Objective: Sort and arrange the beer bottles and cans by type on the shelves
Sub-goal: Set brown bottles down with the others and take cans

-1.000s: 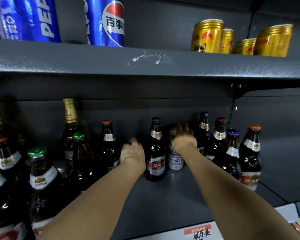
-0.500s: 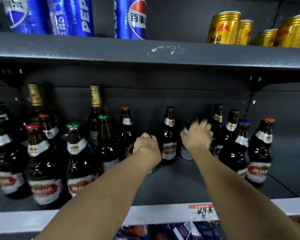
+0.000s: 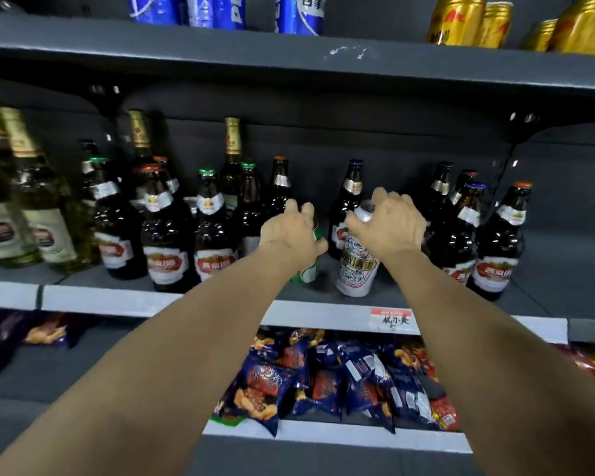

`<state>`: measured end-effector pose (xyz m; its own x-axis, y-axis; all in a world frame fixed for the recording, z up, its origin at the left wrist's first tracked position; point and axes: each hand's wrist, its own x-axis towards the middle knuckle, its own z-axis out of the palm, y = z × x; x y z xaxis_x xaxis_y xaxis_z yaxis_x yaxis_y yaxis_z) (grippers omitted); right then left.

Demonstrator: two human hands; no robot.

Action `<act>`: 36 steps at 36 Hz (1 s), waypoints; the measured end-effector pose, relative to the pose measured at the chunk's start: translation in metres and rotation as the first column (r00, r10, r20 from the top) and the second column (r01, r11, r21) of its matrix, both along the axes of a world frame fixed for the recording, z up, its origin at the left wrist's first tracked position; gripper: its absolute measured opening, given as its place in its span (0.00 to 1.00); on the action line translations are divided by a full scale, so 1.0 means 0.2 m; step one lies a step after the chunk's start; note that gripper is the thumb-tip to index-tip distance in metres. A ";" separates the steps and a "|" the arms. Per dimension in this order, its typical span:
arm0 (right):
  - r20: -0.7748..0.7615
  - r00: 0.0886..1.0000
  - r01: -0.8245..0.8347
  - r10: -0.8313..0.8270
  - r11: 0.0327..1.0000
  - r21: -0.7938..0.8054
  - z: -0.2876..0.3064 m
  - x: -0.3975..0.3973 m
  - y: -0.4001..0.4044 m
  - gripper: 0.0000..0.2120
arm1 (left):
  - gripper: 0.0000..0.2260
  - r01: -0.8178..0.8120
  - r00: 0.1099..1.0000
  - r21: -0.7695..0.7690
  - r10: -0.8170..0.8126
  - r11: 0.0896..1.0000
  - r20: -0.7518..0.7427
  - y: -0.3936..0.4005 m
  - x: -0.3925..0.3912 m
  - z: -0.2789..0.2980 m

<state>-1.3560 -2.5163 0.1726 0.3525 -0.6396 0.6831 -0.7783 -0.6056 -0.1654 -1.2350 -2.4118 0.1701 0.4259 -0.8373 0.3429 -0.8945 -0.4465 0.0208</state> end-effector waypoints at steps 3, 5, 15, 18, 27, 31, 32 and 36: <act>-0.010 1.000 -0.025 0.025 0.997 -0.077 0.04 0.05 0.13 0.24 | 0.25 0.001 0.999 -0.040 0.001 0.999 0.047 0.16 0.04 0.03; -0.031 0.999 -0.041 0.038 0.993 -0.109 0.07 0.09 0.23 0.24 | 0.25 -0.012 0.997 -0.059 0.016 0.998 0.069 0.28 0.08 0.05; -0.036 0.968 -0.250 0.248 0.967 -0.053 -0.05 0.45 0.91 0.22 | 0.26 -0.213 0.976 0.070 0.208 0.974 0.070 1.09 0.42 -0.10; -0.068 0.941 -0.332 0.331 0.943 -0.008 -0.14 0.59 1.15 0.21 | 0.27 -0.285 0.959 0.105 0.284 0.953 0.026 1.38 0.53 -0.18; -0.174 0.822 -0.528 0.543 0.840 0.125 -0.40 1.00 1.87 0.21 | 0.22 -0.531 0.837 0.156 0.544 0.833 -0.060 2.19 0.75 -0.43; -0.192 0.761 -0.587 0.620 0.783 0.205 -0.51 1.17 2.16 0.22 | 0.26 -0.619 0.762 0.195 0.642 0.761 -0.085 2.47 0.86 -0.54; -0.200 0.741 -0.605 0.642 0.766 0.217 -0.53 1.21 2.22 0.22 | 0.27 -0.635 0.746 0.206 0.660 0.745 -0.089 2.53 0.88 -0.57; -0.248 0.645 -0.680 0.722 0.691 0.244 -0.63 1.43 2.45 0.23 | 0.25 -0.685 0.690 0.227 0.717 0.692 -0.099 2.74 1.01 -0.65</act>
<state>-1.0708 -2.0256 0.0473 0.9002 -0.1800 0.3965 -0.1481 -0.9829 -0.1098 -1.0324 -1.8635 0.0395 0.9473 -0.3045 0.0997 -0.3067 -0.9518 0.0070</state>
